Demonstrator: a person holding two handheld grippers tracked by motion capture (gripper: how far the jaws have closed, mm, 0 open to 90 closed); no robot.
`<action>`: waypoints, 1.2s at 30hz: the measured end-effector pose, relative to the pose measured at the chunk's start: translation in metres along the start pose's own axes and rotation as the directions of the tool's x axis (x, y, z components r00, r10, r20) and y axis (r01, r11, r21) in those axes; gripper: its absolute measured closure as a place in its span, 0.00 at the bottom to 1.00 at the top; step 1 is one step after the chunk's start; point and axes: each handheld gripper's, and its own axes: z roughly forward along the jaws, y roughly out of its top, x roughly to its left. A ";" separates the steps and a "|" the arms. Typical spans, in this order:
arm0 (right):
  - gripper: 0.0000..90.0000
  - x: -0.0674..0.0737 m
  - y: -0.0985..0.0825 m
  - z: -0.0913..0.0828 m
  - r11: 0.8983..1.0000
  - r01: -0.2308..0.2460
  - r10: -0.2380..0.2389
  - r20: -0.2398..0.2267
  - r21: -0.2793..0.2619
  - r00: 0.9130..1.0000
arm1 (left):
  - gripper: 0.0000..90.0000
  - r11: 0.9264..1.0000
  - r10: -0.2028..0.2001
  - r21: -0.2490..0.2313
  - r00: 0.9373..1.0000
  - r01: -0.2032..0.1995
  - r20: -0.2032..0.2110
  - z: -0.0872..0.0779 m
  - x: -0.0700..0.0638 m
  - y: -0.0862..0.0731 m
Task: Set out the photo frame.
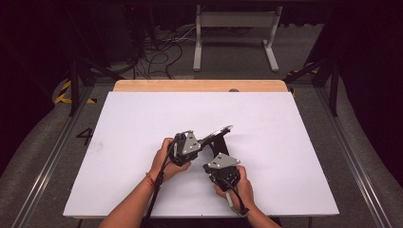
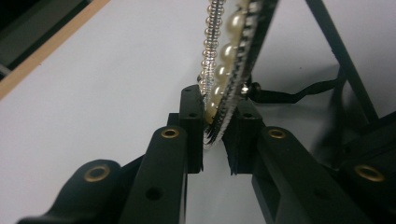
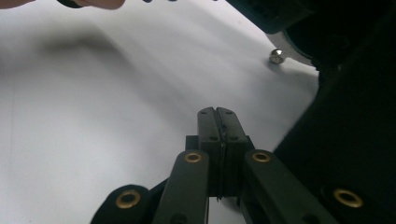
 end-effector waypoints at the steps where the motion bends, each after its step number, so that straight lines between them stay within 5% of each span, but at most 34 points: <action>1: 1.00 -0.001 0.000 -0.001 1.000 -0.002 0.002 0.002 0.003 1.000 | 0.89 1.000 0.000 0.001 1.000 0.000 -0.002 0.000 0.000 0.000; 26: 1.00 -0.002 -0.008 -0.008 1.000 0.017 -0.017 0.003 0.014 1.000 | 0.90 0.991 0.116 0.070 0.991 -0.111 -0.068 -0.018 -0.021 -0.004; 36: 0.98 -0.004 -0.009 -0.013 1.000 0.014 -0.015 0.012 0.012 1.000 | 0.89 0.995 0.087 0.044 0.996 -0.085 -0.026 -0.025 -0.021 -0.005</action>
